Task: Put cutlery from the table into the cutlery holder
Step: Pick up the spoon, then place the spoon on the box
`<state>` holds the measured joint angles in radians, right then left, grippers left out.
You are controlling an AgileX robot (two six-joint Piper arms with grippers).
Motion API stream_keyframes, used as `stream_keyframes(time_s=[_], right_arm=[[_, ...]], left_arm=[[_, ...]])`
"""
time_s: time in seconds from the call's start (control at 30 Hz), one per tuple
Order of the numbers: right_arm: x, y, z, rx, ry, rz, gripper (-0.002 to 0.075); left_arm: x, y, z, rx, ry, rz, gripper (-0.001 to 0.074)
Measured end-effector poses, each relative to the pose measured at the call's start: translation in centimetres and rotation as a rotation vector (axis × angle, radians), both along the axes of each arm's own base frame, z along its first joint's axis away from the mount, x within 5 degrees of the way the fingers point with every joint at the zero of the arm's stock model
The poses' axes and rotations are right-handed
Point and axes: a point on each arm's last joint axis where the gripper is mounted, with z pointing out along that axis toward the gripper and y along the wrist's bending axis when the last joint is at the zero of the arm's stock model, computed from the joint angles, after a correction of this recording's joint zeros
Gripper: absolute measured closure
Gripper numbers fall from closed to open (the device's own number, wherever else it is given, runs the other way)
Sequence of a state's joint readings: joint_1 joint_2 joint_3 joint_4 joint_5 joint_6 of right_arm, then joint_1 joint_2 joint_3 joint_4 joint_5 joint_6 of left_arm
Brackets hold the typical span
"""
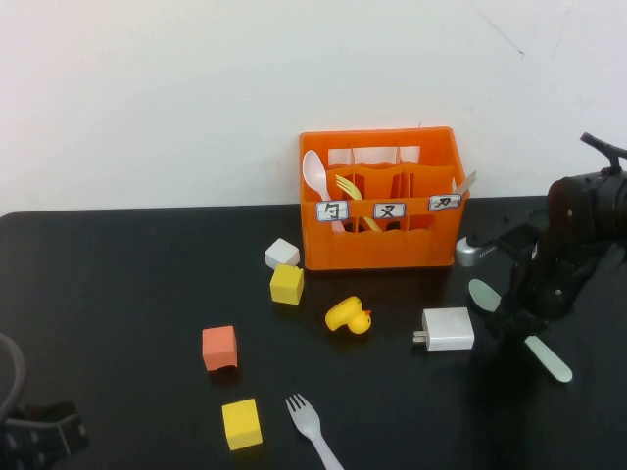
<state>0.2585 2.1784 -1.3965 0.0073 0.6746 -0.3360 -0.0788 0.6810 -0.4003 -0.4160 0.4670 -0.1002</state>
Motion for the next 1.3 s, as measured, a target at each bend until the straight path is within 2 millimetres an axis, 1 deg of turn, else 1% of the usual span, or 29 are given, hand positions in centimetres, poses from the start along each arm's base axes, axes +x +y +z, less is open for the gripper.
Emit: stream_keyframes(time_s=[0.17, 0.23, 0.27, 0.37, 0.53, 0.63, 0.73, 0.83, 0.93, 1.07, 1.2, 1.3], right_arm=[[0.0, 0.0, 0.4, 0.009, -0.007, -0.047, 0.0585], [-0.1, -0.1, 1.2, 0.010, -0.027, -0.049, 0.0585], [0.0, -0.1, 2.0, 0.015, -0.045, -0.049, 0.0585], [-0.1, -0.2, 5.0, 0.019, -0.120, -0.037, 0.0585], [-0.3, -0.7, 10.6, 0.009, -0.312, 0.005, 0.0585], [-0.7, -0.7, 14.7, 0.063, -0.470, -0.002, 0.0585], [-1.0, -0.1, 18.1, 0.149, -0.630, -0.015, 0.0585], [-1.4, 1.1, 20.3, 0.212, -0.760, 0.006, 0.0585], [-1.4, 2.5, 21.0, 0.257, -0.835, 0.030, 0.0585], [-1.2, 4.4, 21.1, 0.310, -0.911, 0.062, 0.0585], [-0.7, 5.9, 20.9, 0.367, -0.990, 0.072, 0.0585], [-0.5, 7.0, 20.4, 0.427, -1.013, 0.045, 0.0585]], left_arm=[[0.0, 0.0, 0.0, -0.004, -0.001, 0.002, 0.0736], [0.0, 0.0, 0.0, -0.006, -0.003, 0.003, 0.0736], [0.0, 0.0, 0.0, -0.006, -0.003, 0.003, 0.0736], [0.0, 0.0, 0.0, -0.006, -0.003, 0.003, 0.0736], [0.0, 0.0, 0.0, -0.006, -0.003, 0.003, 0.0737], [0.0, 0.0, 0.0, -0.006, -0.003, 0.003, 0.0736], [0.0, 0.0, 0.0, -0.006, -0.004, 0.003, 0.0736], [0.0, 0.0, 0.0, -0.006, -0.004, 0.003, 0.0736], [0.0, 0.0, 0.0, -0.006, -0.004, 0.003, 0.0736], [0.0, 0.0, 0.0, -0.006, -0.004, 0.003, 0.0736], [0.0, 0.0, 0.0, -0.006, -0.004, 0.003, 0.0736], [0.0, 0.0, 0.0, -0.006, -0.004, 0.003, 0.0736]])
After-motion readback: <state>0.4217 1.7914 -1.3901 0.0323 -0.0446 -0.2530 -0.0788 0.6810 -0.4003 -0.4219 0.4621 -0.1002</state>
